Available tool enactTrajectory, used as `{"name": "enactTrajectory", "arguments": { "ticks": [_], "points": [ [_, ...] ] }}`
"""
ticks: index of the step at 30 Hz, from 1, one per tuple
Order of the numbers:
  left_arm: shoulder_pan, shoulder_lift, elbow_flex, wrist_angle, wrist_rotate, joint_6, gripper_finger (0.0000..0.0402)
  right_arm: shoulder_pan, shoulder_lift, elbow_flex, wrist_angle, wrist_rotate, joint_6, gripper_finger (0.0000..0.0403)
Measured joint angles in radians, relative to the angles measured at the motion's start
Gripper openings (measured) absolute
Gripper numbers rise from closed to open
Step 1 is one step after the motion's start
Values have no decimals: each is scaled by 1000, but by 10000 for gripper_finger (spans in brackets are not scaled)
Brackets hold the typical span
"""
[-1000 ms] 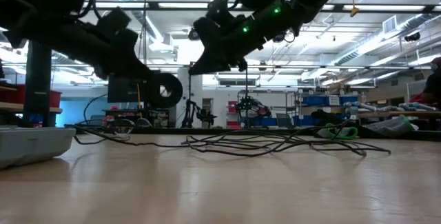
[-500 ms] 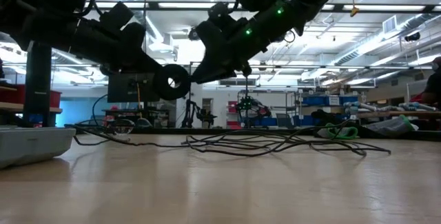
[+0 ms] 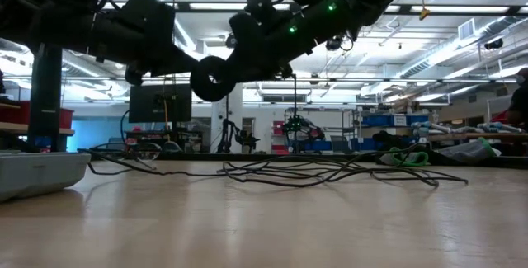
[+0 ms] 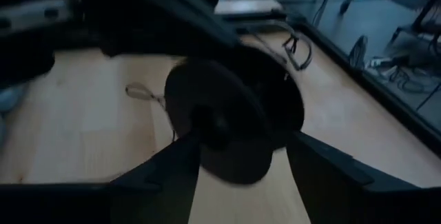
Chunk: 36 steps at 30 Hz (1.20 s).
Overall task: Coil cords
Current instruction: Coil the black wire onto the black spool
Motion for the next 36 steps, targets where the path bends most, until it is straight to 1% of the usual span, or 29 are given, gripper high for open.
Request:
{"name": "enactTrajectory", "arguments": {
  "ticks": [3, 7, 11, 14, 17, 19, 23, 29, 36],
  "points": [
    [0, 0, 1, 9, 1, -2, 0, 0, 0, 0, 29, 4, -2, 215],
    [0, 0, 1, 37, 21, -3, 0, -1, 0, 0, 31, 64, -20, 207],
    [0, 0, 2, 54, 34, -3, 0, 0, 0, 0, 39, 69, -63, 190],
    [0, 0, 2, 54, 35, -5, 0, 2, 1, 0, 60, 75, -130, 173],
    [1, -1, 2, 56, 49, -32, 0, 5, 1, -2, 85, 82, -187, 158],
    [1, -1, 2, 53, 54, -51, 1, 6, 2, -2, 97, 67, -193, 152],
    [1, -1, 2, 50, 65, -52, 1, 9, 2, -2, 99, 35, -221, 149],
    [4, -1, 2, 51, 65, -79, 1, 16, 2, -2, 123, 40, -279, 148],
    [33, -2, 2, 5, 120, -167, 2, 18, 3, -2, 121, 51, -366, 148]
  ]
}}
